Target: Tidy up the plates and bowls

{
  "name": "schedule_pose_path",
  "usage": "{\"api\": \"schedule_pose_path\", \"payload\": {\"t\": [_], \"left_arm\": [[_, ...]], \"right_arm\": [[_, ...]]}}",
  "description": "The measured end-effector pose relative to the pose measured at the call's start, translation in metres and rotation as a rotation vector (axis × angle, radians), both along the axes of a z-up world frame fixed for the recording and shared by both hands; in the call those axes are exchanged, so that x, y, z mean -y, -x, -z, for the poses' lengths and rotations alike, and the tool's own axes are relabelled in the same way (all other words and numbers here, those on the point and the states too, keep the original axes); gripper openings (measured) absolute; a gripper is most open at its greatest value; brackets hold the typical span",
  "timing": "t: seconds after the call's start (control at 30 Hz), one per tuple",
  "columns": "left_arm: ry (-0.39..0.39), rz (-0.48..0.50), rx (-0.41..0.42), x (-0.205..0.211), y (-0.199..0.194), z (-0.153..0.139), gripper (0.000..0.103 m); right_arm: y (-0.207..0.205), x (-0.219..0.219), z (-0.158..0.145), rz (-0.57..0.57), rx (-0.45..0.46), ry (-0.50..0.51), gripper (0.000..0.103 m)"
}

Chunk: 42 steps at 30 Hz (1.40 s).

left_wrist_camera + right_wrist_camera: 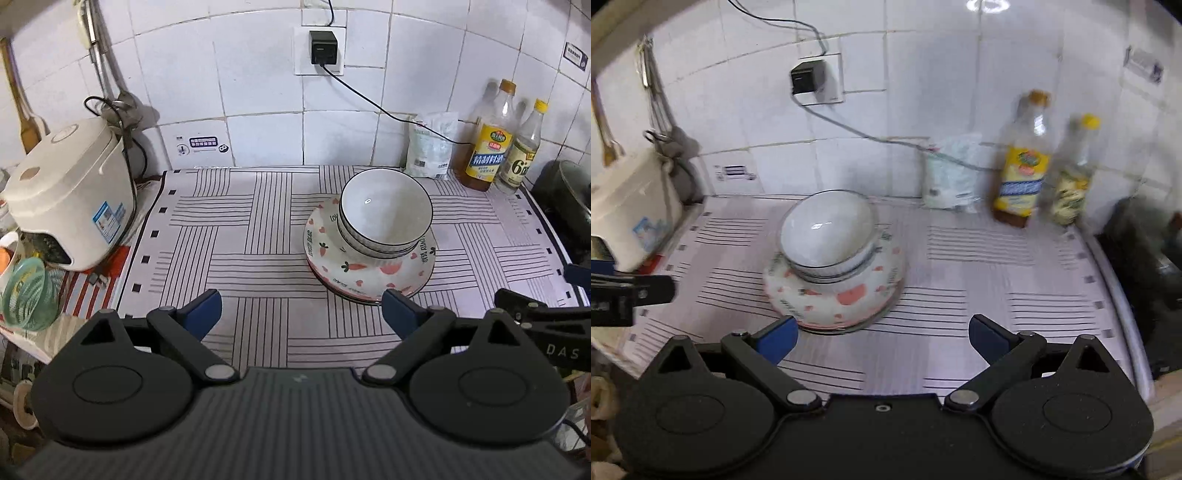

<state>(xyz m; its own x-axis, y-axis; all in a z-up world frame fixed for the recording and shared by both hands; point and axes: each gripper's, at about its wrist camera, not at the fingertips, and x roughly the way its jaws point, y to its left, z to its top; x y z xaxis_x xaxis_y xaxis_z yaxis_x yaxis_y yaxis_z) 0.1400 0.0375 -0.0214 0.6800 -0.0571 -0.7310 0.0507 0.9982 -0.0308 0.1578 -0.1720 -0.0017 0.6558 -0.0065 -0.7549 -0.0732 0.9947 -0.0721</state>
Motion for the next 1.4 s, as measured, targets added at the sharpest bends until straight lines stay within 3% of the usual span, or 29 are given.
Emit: {"api": "schedule_pose_path", "payload": {"t": [0.1,0.4,0.53,0.97,1.4], "left_arm": [[0.0,-0.005,0.019,0.001,0.011,-0.005,0.094],[-0.068,-0.01,0.082,0.016,0.038,-0.002,0.095],[-0.06,-0.001,0.086,0.02,0.044,0.004,0.095],[-0.067,-0.02,0.098,0.027,0.057,0.009,0.095],[-0.051,-0.013,0.121,0.027,0.069,-0.001,0.095]], "right_arm": [[0.011,-0.002,-0.008,0.023,0.029,0.056,0.101],[0.038,-0.006,-0.023,0.045,0.092,0.086,0.101],[0.046,-0.005,-0.024,0.049,0.101,0.068,0.101],[0.059,-0.002,-0.01,0.081,0.087,0.1,0.101],[0.068,0.0,-0.014,0.102,0.074,0.094,0.101]]}}
